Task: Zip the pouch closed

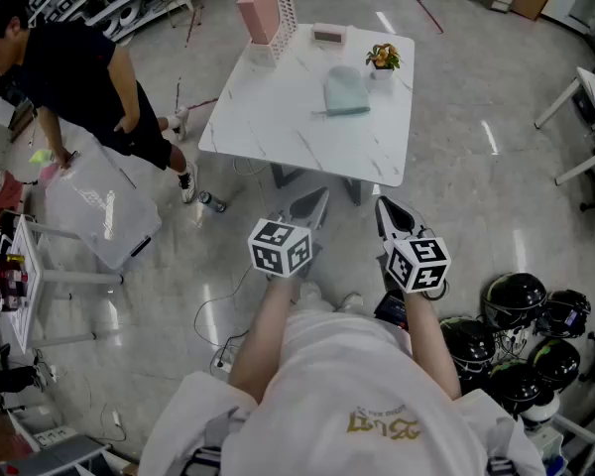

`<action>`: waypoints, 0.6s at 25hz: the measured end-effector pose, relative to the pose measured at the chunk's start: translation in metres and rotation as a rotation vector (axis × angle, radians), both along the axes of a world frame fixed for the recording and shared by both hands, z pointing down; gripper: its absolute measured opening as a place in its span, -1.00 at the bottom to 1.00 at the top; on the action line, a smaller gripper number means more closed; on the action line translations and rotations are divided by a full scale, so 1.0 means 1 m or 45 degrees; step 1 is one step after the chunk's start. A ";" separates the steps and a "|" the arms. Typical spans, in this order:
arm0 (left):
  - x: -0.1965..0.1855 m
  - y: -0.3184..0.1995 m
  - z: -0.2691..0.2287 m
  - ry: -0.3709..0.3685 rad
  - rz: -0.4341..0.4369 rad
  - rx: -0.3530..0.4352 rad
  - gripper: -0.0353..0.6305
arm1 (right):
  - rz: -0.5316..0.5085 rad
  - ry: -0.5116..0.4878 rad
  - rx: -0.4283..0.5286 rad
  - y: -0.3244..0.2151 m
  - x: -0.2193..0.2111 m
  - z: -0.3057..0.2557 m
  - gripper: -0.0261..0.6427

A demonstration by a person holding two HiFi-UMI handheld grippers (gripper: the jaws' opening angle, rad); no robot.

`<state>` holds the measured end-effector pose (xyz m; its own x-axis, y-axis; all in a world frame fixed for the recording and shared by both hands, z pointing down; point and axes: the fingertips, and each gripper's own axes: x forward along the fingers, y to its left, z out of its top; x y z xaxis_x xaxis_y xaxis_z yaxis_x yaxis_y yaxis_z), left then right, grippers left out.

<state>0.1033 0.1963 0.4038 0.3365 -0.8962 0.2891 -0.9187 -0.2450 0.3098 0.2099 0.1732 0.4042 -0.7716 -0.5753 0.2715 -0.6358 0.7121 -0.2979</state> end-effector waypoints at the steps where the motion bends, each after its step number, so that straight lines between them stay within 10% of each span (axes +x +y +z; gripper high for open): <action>1: 0.002 0.002 0.000 0.000 -0.005 0.002 -0.84 | -0.002 -0.003 0.001 0.002 0.003 0.000 -0.89; 10: 0.005 0.011 -0.002 -0.010 -0.075 0.015 -0.84 | 0.029 -0.032 -0.003 0.005 0.022 0.005 -0.89; 12: 0.002 0.008 0.000 0.029 -0.103 0.004 -0.22 | 0.032 -0.057 -0.028 0.002 0.024 0.005 -0.71; 15: -0.006 0.006 0.002 0.090 -0.130 -0.009 -0.03 | 0.024 -0.074 -0.057 -0.002 0.021 0.007 -0.44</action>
<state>0.0975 0.2024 0.4060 0.2636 -0.9249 0.2741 -0.9144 -0.1492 0.3762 0.2309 0.1714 0.4109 -0.7760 -0.5781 0.2524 -0.6296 0.6853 -0.3659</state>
